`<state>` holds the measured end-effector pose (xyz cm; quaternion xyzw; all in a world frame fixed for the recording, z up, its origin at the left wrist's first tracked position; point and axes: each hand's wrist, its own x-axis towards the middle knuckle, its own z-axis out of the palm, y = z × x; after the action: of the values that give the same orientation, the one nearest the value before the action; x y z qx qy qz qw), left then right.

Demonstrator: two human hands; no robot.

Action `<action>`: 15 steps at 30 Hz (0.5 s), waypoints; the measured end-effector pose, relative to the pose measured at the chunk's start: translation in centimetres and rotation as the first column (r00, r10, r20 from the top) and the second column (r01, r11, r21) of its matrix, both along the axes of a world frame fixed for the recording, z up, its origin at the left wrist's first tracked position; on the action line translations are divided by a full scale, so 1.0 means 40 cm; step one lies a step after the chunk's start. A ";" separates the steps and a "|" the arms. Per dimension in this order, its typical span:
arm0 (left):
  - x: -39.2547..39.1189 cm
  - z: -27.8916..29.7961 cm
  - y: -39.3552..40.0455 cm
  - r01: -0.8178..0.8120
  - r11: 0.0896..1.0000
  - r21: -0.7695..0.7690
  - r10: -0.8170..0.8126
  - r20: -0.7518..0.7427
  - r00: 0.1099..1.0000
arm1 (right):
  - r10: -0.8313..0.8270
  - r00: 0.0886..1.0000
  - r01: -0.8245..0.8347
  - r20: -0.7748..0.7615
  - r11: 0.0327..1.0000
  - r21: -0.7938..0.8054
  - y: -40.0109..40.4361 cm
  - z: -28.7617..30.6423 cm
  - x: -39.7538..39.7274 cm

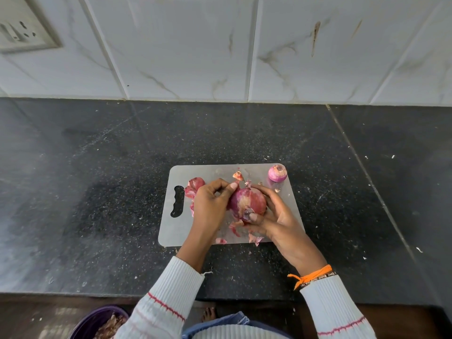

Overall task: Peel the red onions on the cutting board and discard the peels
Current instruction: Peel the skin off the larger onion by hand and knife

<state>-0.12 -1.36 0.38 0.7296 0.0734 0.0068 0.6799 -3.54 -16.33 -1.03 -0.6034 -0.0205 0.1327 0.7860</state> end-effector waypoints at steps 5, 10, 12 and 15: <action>0.006 -0.012 0.001 -0.028 0.997 -0.073 0.025 -0.042 0.999 | -0.007 0.994 0.029 -0.106 0.977 0.211 -0.002 0.008 0.002; 0.012 -0.033 0.001 -0.057 0.997 -0.060 0.054 -0.057 0.997 | -0.020 0.987 0.078 -0.161 0.928 0.364 -0.006 0.012 0.009; 0.014 -0.040 0.003 -0.043 0.999 -0.024 0.042 -0.043 0.998 | -0.067 0.982 0.125 -0.174 0.930 0.347 -0.009 0.012 0.017; 0.015 -0.044 -0.001 0.038 0.999 0.038 -0.037 -0.015 0.999 | -0.151 0.970 0.202 -0.189 0.936 0.287 -0.006 0.013 0.026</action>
<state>0.49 -1.41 -1.39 0.7436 0.0644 -0.0097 0.6654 -2.51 -16.58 -0.49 -0.4616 0.0784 0.1059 0.8772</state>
